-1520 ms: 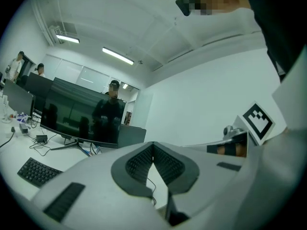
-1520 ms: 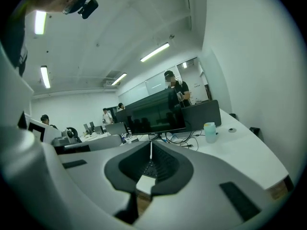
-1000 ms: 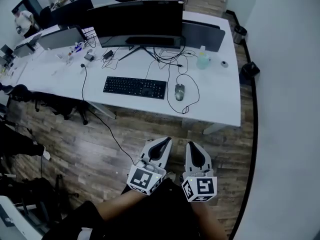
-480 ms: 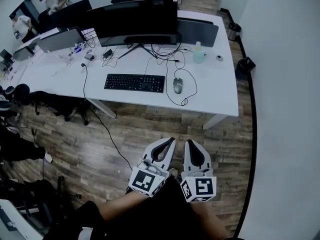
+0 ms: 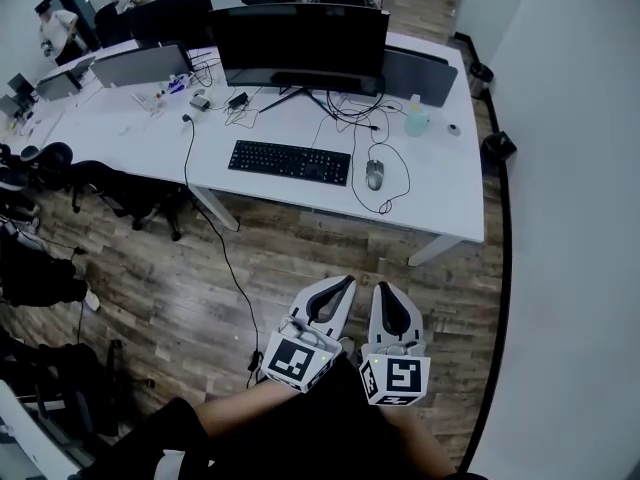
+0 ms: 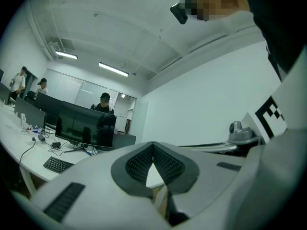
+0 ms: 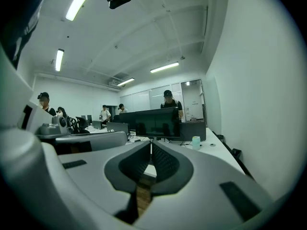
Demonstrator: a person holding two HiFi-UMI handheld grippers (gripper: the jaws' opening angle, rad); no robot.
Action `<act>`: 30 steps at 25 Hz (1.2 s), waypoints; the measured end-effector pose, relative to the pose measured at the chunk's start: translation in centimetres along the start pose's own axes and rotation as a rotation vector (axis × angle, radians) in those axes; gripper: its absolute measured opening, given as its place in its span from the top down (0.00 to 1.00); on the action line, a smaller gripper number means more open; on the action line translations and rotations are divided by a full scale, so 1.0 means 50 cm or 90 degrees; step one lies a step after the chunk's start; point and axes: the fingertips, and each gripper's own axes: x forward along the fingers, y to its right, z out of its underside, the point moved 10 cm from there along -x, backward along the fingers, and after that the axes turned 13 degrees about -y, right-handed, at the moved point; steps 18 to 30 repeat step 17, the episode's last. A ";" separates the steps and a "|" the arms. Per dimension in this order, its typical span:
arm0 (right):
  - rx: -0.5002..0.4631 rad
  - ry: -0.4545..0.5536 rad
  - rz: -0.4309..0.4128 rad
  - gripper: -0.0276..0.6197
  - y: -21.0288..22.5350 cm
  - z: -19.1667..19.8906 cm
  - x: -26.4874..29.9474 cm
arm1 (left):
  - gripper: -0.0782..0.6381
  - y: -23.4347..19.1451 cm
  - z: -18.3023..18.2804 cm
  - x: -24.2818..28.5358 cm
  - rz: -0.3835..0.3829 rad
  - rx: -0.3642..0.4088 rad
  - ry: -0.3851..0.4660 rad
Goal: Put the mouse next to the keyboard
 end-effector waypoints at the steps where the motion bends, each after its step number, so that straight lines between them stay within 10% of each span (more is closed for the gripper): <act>1: -0.006 0.000 -0.003 0.92 -0.004 0.000 -0.001 | 0.89 0.000 0.000 -0.004 -0.003 0.000 0.001; 30: -0.042 0.037 -0.004 0.93 0.084 -0.019 -0.018 | 0.89 0.057 -0.014 0.042 -0.017 0.017 0.039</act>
